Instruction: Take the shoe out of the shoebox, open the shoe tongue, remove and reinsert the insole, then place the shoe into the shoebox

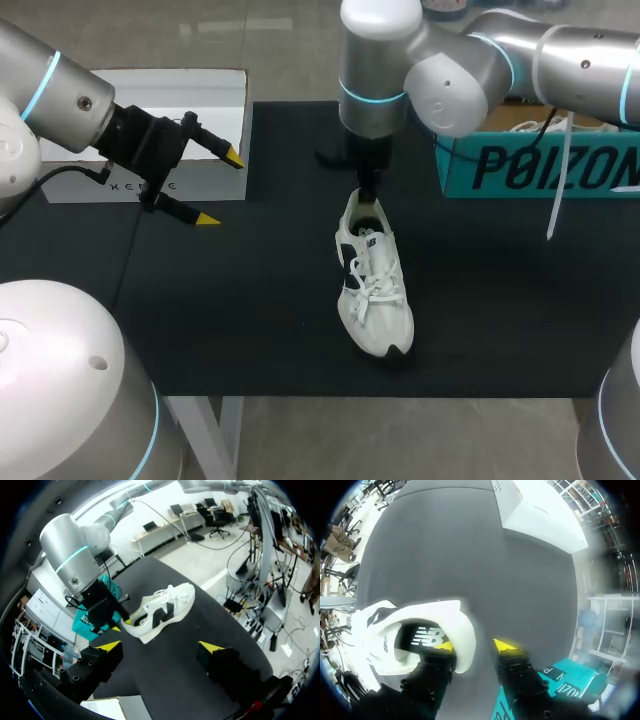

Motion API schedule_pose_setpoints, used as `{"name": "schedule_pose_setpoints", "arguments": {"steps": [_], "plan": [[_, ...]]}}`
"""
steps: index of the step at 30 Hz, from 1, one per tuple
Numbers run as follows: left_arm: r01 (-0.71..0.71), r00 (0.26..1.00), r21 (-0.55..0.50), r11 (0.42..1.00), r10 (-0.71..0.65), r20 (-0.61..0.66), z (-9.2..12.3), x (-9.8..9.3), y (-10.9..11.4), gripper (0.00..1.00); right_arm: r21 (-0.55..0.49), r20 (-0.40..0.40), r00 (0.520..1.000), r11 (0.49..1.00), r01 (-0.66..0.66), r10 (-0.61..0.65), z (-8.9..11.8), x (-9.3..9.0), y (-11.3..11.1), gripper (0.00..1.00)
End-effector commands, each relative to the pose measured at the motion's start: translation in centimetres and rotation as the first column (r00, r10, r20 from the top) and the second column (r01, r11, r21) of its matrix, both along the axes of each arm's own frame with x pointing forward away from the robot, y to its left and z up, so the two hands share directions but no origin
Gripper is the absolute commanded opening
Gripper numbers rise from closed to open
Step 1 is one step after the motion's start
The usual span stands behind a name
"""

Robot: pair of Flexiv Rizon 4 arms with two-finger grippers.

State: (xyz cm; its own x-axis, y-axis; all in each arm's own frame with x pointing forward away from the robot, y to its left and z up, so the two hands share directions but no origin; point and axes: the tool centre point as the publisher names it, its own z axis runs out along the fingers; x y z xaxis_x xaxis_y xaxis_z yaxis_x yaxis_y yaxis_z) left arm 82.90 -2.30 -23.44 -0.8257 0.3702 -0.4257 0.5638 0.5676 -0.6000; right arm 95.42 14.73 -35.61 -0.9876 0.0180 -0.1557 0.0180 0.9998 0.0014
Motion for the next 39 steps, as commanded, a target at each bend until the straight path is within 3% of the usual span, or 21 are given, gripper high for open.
{"name": "schedule_pose_setpoints", "arguments": {"steps": [1,2,9,19,28,39], "plan": [[0.001,1.000,0.004,1.000,-0.001,0.000,0.0,0.0,0.0,1.00,-0.001,0.003,1.000,1.000,0.001,-0.001,0.2,-0.1,0.1,0.13],[0.001,1.000,0.004,1.000,-0.001,0.000,0.0,0.0,0.0,1.00,0.000,0.003,1.000,1.000,0.001,-0.001,0.3,-0.2,0.1,0.00],[0.001,1.000,0.004,1.000,-0.001,0.000,0.0,0.0,0.0,1.00,-0.005,0.023,1.000,1.000,0.019,-0.018,1.1,-0.9,0.3,0.00],[0.001,1.000,0.004,1.000,-0.001,0.000,0.0,0.0,0.0,1.00,-0.013,0.107,0.991,0.996,0.084,-0.082,7.4,-1.7,-0.2,0.00],[0.001,1.000,0.004,1.000,-0.001,0.000,0.0,0.0,0.0,1.00,0.002,0.186,0.967,0.984,0.178,-0.175,12.7,1.2,-3.2,0.00],[0.001,1.000,0.004,1.000,-0.001,0.000,0.0,0.0,0.0,1.00,0.053,0.256,0.893,0.928,0.368,-0.369,20.6,5.6,-7.8,0.00]]}}
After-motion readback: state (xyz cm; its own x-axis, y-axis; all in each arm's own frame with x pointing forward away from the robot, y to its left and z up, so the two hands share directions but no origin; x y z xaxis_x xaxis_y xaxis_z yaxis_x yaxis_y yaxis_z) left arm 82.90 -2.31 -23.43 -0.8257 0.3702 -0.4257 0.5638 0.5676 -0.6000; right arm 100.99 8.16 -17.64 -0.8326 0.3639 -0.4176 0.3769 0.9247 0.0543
